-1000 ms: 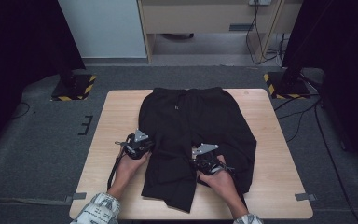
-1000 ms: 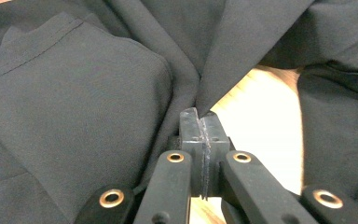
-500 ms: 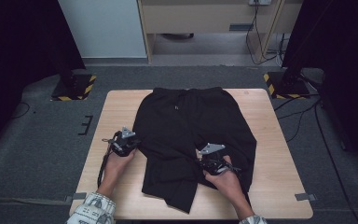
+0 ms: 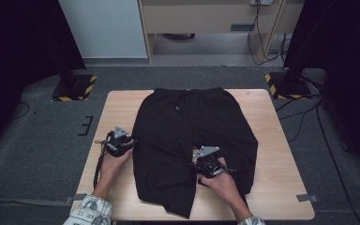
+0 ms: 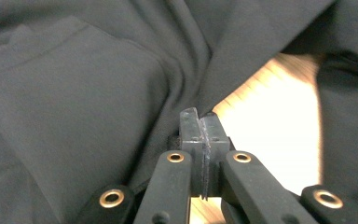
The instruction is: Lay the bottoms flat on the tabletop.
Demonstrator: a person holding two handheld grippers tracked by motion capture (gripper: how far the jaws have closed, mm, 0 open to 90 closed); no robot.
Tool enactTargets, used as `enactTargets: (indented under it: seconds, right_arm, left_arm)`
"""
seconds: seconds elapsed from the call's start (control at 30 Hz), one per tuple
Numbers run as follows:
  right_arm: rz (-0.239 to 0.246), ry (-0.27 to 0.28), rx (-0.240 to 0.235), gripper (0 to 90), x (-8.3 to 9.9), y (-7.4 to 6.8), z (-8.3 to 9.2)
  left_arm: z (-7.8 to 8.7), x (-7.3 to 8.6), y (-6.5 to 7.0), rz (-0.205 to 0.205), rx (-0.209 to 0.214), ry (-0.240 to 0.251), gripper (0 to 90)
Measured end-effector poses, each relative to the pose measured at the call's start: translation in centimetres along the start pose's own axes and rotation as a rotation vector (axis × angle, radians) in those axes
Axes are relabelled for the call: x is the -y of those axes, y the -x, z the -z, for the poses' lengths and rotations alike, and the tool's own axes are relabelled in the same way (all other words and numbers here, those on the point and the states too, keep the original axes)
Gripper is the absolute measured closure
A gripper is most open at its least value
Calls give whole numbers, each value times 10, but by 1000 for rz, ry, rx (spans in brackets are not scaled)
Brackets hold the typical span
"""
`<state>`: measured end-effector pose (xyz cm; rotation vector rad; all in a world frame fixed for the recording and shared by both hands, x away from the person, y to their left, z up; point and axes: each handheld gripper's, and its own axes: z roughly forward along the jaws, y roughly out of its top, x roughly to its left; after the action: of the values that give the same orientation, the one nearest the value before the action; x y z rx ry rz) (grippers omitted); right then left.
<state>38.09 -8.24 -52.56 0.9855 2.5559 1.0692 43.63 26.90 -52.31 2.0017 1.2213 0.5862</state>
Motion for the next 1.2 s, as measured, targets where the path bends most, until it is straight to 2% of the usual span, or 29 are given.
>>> enactTargets:
  seconds: [0.13, 0.23, 0.3, 0.47, 0.5, 0.53, 0.6, 0.67, 0.73, 0.8, 0.87, 0.97, 1.13, 1.2]
  right_arm:
    - [23, -6, -24, 900, -7, -6, -7]
    - [44, -13, -46, 900, -9, -11, -9]
    - [56, -15, -64, 900, -9, -15, -9]
    - [44, 3, -109, 900, -6, -24, -10]
    - [39, 7, -113, 900, -6, -26, -11]
    - [47, 11, -126, 900, -6, -29, -12]
    - [68, 15, -137, 900, -9, -37, -16]
    - [83, 17, -147, 897, -12, -44, -20]
    - [88, 10, -128, 816, -15, -47, -22]
    - [80, 25, -107, 726, -18, -45, -18]
    - [60, 63, -85, 578, -20, -37, -8]
    - [20, 105, -40, 416, -20, -17, 15]
    - [-23, 140, 68, 245, -10, 16, 48]
    - [-49, 155, 115, 202, -1, 32, 65]
  left_arm:
    - [9, 6, 4, 3, -15, -10, 532]
    - [17, 11, 8, 6, -3, -8, 492]
    - [21, 16, 12, 14, 16, -26, 469]
    - [27, 21, 18, -15, 3, -42, 453]
    - [26, 23, 18, -21, -6, -59, 457]
    - [26, 24, 17, -19, 0, -80, 484]
    - [26, 26, 14, -4, 20, -90, 566]
    - [29, 26, 12, -14, 27, -105, 695]
    - [30, 26, 10, -15, 33, -108, 791]
    - [31, 26, 8, -13, 33, -113, 852]
    - [32, 26, 7, -19, 32, -119, 874]
    - [34, 26, 6, -29, 19, -129, 880]
    - [41, 30, 3, -41, -16, -141, 881]
    - [44, 33, 0, -30, -15, -139, 878]
